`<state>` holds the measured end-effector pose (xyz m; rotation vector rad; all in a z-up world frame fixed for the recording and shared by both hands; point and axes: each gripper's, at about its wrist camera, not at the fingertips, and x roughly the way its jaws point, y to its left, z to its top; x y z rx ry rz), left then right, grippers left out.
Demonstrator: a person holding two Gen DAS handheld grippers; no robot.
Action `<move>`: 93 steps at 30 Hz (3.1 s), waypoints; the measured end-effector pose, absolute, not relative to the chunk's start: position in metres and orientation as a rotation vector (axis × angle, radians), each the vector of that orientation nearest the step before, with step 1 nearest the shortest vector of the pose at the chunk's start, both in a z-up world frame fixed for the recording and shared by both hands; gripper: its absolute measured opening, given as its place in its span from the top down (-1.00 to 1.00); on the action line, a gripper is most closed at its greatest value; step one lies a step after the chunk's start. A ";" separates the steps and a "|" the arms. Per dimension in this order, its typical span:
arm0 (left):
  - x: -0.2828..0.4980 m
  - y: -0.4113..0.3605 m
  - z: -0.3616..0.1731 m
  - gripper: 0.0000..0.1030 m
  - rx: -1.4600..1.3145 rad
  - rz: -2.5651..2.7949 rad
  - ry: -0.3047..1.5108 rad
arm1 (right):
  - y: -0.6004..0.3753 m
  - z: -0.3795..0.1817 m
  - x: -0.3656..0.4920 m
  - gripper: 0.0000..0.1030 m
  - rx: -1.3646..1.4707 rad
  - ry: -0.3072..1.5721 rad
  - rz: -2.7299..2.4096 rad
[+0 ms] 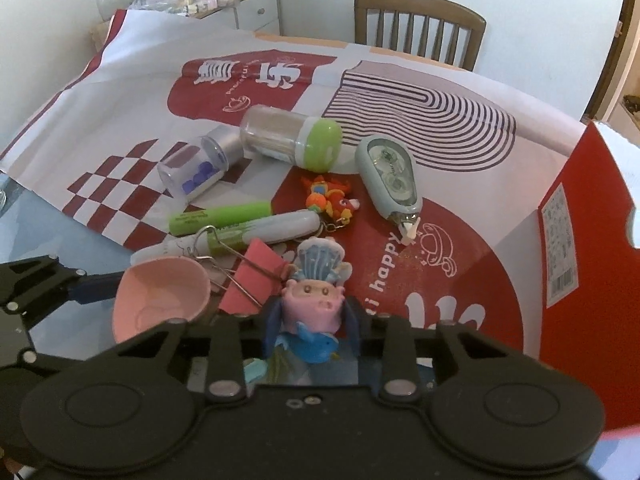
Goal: Organize rigid objects
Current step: 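Grasp the pink heart dish with the left tool while the right tool grasps the pig figurine, then carry the pink dish and pig figurine into the shoebox with both tools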
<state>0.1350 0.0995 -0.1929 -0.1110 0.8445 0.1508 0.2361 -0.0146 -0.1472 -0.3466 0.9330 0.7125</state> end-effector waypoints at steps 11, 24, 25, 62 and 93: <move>0.122 0.101 -0.179 -0.24 -0.162 0.174 0.831 | -0.041 -0.123 0.215 0.37 -0.286 0.890 0.723; 0.117 0.079 -0.123 -0.24 -0.187 0.143 0.768 | -0.087 -0.065 0.190 0.37 -0.217 0.775 0.744; 0.118 0.075 -0.118 -0.24 -0.183 0.136 0.763 | -0.092 -0.060 0.190 0.37 -0.212 0.764 0.743; 0.277 -0.137 -0.069 -0.24 0.049 -0.079 0.754 | -0.300 -0.038 0.308 0.37 -0.157 0.656 0.541; 0.398 -0.180 -0.159 -0.24 0.046 -0.094 1.190 | -0.288 -0.115 0.421 0.37 -0.394 0.954 0.599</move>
